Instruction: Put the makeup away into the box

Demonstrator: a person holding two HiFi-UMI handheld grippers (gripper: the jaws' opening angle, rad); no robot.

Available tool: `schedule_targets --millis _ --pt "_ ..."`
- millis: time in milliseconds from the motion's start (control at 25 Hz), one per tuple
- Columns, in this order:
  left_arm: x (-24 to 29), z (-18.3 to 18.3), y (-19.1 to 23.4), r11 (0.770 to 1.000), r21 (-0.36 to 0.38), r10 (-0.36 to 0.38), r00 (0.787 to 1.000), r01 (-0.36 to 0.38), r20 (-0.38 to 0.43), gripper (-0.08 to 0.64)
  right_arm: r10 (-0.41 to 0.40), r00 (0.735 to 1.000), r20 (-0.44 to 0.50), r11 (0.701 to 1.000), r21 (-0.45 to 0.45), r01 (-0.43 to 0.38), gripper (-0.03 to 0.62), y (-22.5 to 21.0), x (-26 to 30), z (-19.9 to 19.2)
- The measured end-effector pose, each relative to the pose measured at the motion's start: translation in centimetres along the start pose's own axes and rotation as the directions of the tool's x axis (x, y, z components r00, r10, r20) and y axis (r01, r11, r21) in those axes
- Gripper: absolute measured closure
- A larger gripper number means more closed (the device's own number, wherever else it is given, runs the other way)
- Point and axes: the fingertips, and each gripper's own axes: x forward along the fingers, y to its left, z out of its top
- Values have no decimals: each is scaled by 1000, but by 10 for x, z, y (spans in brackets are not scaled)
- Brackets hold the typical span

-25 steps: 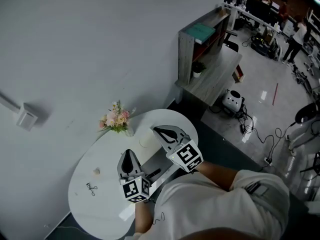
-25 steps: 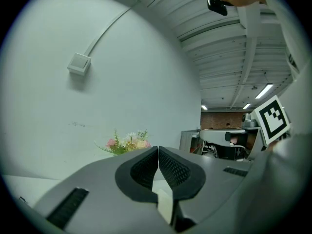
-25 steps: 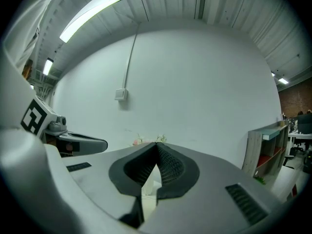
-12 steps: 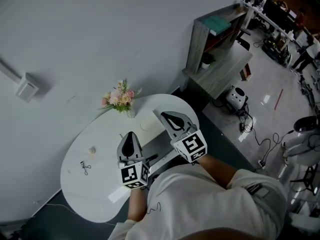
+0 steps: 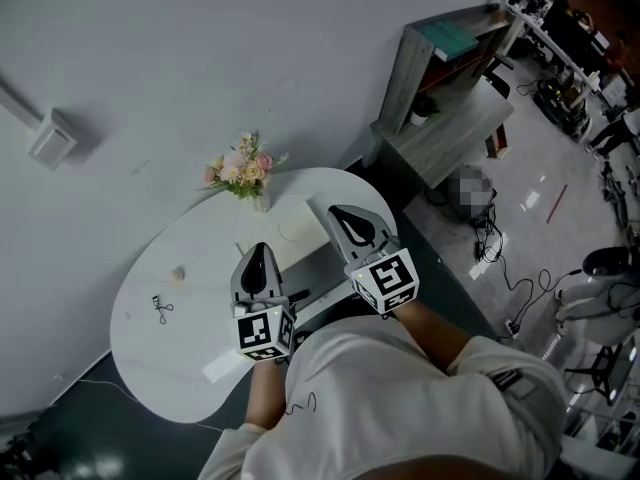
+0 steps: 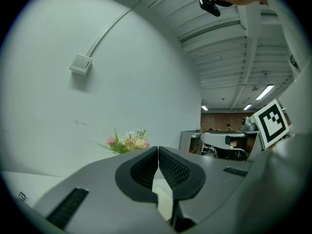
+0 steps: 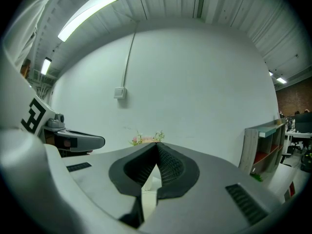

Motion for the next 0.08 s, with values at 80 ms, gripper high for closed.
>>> schedule_targets --millis 80 --pt "-1 -1 1 1000 -3 4 1000 -4 -4 538 4 1000 -1 1000 2 -4 595 2 0 0"
